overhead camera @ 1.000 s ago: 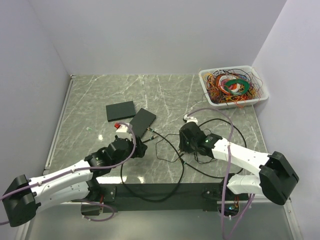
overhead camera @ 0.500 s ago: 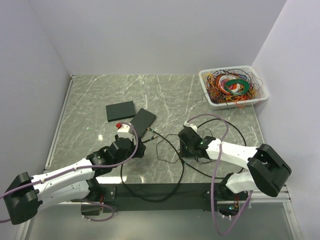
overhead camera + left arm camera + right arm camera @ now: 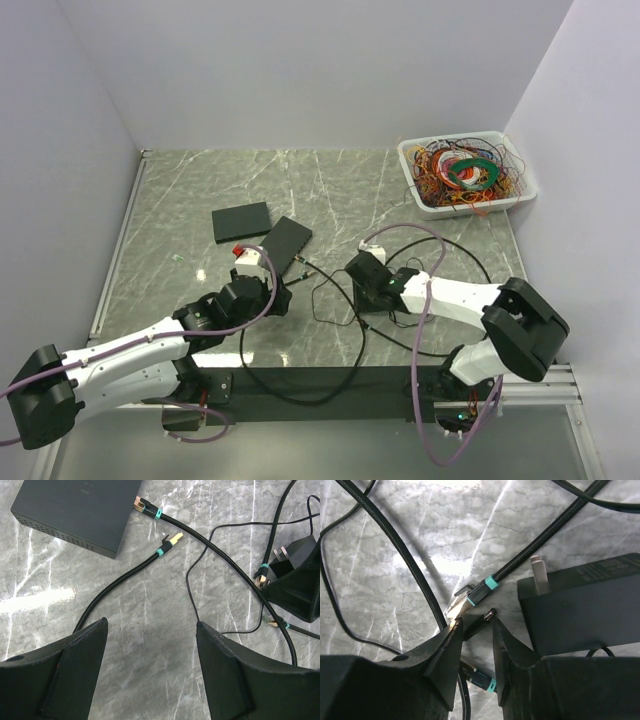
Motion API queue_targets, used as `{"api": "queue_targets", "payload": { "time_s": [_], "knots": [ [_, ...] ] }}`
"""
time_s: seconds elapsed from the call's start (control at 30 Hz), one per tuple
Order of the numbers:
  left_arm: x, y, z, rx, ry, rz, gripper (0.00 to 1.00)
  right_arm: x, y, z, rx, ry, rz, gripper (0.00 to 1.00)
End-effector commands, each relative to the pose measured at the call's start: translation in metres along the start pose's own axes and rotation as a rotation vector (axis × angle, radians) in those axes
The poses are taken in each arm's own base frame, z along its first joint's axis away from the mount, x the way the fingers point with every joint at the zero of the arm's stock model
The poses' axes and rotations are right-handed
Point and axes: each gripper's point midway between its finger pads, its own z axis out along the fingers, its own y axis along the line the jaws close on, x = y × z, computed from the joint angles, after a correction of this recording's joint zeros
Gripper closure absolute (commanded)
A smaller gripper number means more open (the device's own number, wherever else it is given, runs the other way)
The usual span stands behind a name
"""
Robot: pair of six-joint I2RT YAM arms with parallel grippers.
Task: Insert the plug into the switch port
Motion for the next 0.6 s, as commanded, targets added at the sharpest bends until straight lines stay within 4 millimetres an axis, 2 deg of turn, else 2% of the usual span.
{"api": "queue_targets", "payload": {
  "time_s": [0.0, 0.1, 0.13, 0.27, 0.4, 0.47, 0.57],
  "knots": [
    [-0.011, -0.011, -0.002, 0.042, -0.036, -0.007, 0.23, 0.017, -0.008, 0.006, 0.067, 0.053, -0.026, 0.64],
    [-0.011, -0.011, -0.002, 0.042, -0.033, -0.004, 0.23, 0.023, -0.009, 0.010, 0.078, 0.070, -0.031, 0.75],
    [-0.012, -0.011, -0.002, 0.041, -0.035, -0.005, 0.24, 0.023, -0.007, 0.011, 0.080, 0.073, -0.039, 0.83],
    [-0.011, -0.011, -0.001, 0.038, -0.032, -0.003, 0.23, 0.023, -0.008, 0.013, 0.103, 0.073, -0.048, 0.98],
    [-0.011, -0.010, -0.001, 0.036, -0.033, -0.003, 0.23, 0.013, -0.010, 0.009, 0.127, 0.031, -0.046, 1.00],
    [-0.011, -0.010, -0.001, 0.036, -0.033, -0.003, 0.23, -0.001, -0.012, 0.002, 0.151, -0.020, -0.044, 1.00],
    [-0.011, -0.011, -0.001, 0.037, -0.035, -0.003, 0.23, -0.030, -0.014, -0.021, 0.177, -0.121, -0.031, 1.00]
  ]
}}
